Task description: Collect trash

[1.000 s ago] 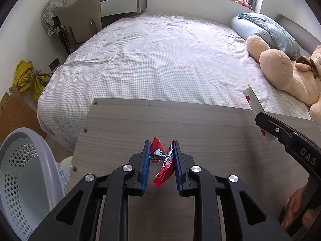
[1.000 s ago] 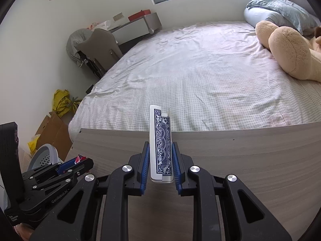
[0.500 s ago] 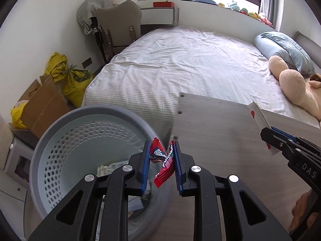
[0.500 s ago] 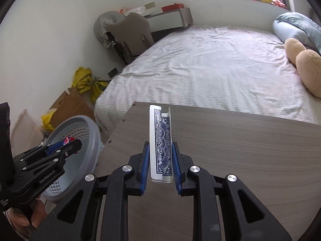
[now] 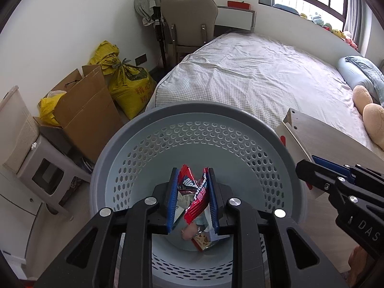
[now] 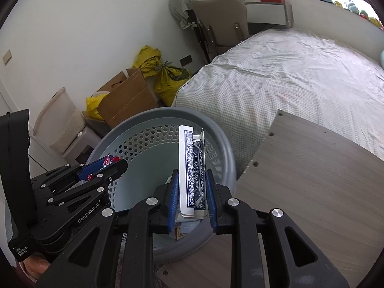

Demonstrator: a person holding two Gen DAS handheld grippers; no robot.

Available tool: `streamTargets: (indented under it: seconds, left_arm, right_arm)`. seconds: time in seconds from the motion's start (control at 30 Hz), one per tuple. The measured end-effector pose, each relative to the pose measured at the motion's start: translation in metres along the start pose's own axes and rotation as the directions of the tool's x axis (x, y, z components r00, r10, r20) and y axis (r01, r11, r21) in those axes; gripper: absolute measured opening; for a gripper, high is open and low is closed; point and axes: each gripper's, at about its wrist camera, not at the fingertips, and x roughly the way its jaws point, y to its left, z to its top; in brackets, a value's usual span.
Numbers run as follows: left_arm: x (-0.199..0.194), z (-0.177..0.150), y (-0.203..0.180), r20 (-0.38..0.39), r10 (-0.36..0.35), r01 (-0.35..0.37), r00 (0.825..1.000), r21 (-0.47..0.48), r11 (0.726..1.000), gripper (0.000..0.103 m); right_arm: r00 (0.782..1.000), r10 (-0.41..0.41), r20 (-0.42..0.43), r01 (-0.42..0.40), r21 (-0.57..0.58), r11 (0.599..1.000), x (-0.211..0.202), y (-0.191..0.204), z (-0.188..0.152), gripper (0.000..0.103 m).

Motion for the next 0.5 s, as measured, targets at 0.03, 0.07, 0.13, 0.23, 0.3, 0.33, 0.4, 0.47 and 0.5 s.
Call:
streamTargets:
  seconds: [0.03,0.07,0.13,0.23,0.3,0.33,0.4,0.47,0.5]
  left_arm:
    - [0.0,0.0,0.004,0.0,0.002,-0.002,1.0,-0.005,1.0,0.023]
    - [0.001,0.0,0.007,0.001,0.003,-0.003,1.0,-0.011,1.0,0.023]
    - [0.001,0.001,0.013,0.001,0.002,-0.002,1.0,-0.024,1.0,0.024]
    - [0.001,0.001,0.018,0.003,0.007,-0.007,1.0,-0.035,0.999,0.035]
    - [0.002,0.001,0.019,0.001,0.026,-0.026,1.0,-0.037,0.999,0.049]
    - [0.002,0.001,0.018,0.0,0.041,-0.041,0.999,-0.037,0.999,0.058]
    - [0.001,0.0,0.021,0.0,0.049,-0.049,0.999,-0.043,0.998,0.059]
    - [0.001,0.0,0.023,-0.003,0.048,-0.048,0.999,-0.052,0.997,0.06]
    - [0.001,0.0,0.024,-0.004,0.05,-0.05,0.999,-0.055,0.997,0.06]
  right_arm:
    - [1.0,0.001,-0.007,-0.001,-0.005,1.0,0.003,0.003,0.001,0.022]
    - [1.0,0.001,-0.013,-0.001,-0.01,1.0,0.006,0.006,0.001,0.022]
    - [1.0,0.0,-0.02,0.0,-0.015,1.0,0.011,0.01,0.002,0.024]
    - [1.0,0.01,-0.028,-0.01,-0.022,1.0,0.014,0.013,0.002,0.025]
    - [1.0,0.004,-0.025,-0.005,-0.033,0.999,0.015,0.016,0.001,0.035]
    - [1.0,0.0,-0.018,-0.001,-0.036,0.999,0.013,0.017,0.001,0.045]
    - [1.0,-0.006,-0.011,0.006,-0.04,0.999,0.012,0.018,0.001,0.051]
    - [1.0,-0.013,-0.011,0.013,-0.042,0.999,0.012,0.019,0.002,0.051]
    - [1.0,-0.015,-0.012,0.015,-0.043,0.999,0.013,0.019,0.002,0.051]
